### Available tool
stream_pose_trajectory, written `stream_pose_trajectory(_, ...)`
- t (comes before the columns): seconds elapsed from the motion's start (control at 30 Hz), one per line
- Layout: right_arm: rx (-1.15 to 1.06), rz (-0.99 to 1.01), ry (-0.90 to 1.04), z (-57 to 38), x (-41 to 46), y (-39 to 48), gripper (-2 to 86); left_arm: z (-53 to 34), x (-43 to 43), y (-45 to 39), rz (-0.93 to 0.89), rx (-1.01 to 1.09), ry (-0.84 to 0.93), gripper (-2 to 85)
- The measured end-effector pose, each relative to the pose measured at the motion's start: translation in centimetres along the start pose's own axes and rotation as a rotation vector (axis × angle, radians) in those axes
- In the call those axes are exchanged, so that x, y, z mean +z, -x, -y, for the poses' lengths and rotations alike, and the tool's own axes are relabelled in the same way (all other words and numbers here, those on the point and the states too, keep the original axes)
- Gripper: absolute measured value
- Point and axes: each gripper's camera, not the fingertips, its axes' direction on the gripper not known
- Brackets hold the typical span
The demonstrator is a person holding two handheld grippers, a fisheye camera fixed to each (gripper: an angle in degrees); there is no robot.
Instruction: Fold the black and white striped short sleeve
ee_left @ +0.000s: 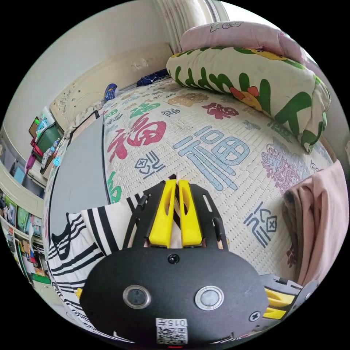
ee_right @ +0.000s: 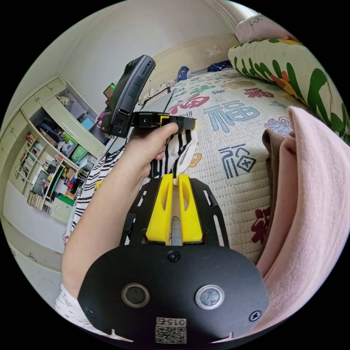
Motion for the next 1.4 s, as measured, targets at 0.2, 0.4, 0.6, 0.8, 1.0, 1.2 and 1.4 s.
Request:
stream_pose_trajectory(0.2,-0.098,-0.032,-0.087,-3.4,-3.1,1.3,2.2,-7.7,-8.3,5.3,-0.039,-0.087,-0.224,0.7)
stream_pose_trajectory(0.4,-0.394,0.032,-0.147,-8.5,-5.1,6.0,2.3,-19.8,-20.3,15.2,-0.032,-0.101,-0.361,0.5)
stream_pose_trajectory(0.6,-0.717,0.132,-0.012,-14.4,-3.0,10.1,2.8,-37.0,-26.7,22.0,0.042,-0.077,-0.334,0.7)
stream_pose_trajectory(0.8,-0.896,0.214,0.11,-19.4,-1.0,12.1,6.0,-49.3,-27.2,24.8,0.019,-0.114,-0.231,2.8)
stream_pose_trajectory(1.0,-0.826,-0.06,-0.065,-21.7,-0.7,10.1,9.3,-55.4,-32.6,20.4,-0.138,0.082,-0.368,7.8)
stream_pose_trajectory(1.2,-0.902,-0.303,0.033,-25.5,6.0,12.1,10.0,-56.7,-32.1,9.8,-0.297,0.355,-0.242,12.5)
stream_pose_trajectory(1.4,-0.962,-0.476,-0.047,-29.5,9.9,14.9,7.9,-57.5,-31.4,4.7,-0.241,0.444,-0.146,10.0)
